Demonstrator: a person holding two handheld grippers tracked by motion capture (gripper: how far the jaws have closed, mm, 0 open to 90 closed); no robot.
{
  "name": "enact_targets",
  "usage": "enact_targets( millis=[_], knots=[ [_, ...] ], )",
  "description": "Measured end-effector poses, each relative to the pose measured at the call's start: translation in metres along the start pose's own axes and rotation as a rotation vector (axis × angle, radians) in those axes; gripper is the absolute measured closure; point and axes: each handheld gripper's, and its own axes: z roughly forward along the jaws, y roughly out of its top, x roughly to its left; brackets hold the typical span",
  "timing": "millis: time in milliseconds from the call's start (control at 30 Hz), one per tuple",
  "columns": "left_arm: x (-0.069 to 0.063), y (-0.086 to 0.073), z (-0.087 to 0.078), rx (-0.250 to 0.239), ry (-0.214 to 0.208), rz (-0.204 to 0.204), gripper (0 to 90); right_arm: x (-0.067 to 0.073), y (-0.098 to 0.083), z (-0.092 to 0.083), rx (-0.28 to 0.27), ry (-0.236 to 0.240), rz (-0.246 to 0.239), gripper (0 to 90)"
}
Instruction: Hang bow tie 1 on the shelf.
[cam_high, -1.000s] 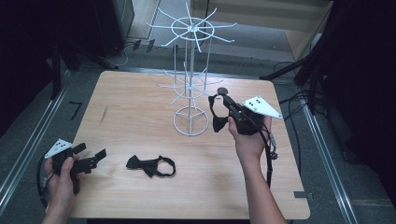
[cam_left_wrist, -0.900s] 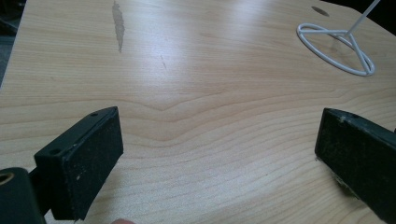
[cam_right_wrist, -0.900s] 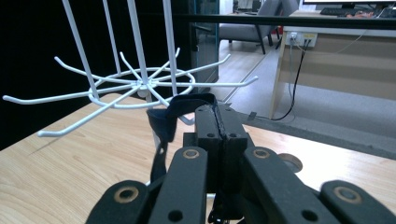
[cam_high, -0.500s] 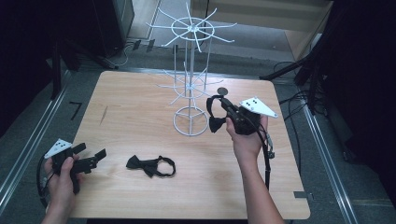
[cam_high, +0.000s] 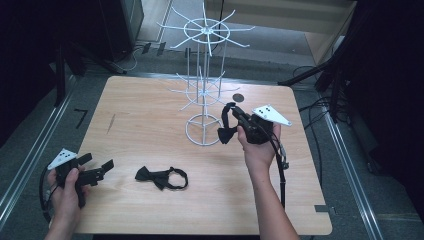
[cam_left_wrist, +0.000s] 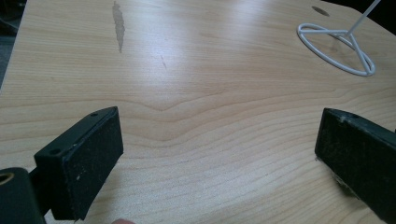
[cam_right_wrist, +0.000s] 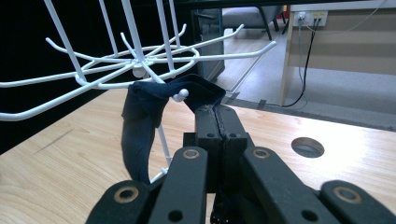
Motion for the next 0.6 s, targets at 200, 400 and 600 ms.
enact_targets(
  millis=[200,400,600],
  knots=[
    [0.000,0.000,0.000,0.000,-0.001,0.000,1.4,0.004,-0.002,0.006,-0.002,0.013,0.018,90.0],
    [0.000,0.000,0.000,0.000,0.000,0.000,1.4,0.007,-0.004,0.011,-0.006,0.023,0.021,90.0],
    [0.000,0.000,0.000,0.000,0.000,0.001,1.4,0.007,-0.007,0.017,-0.007,0.024,0.038,90.0]
  ],
)
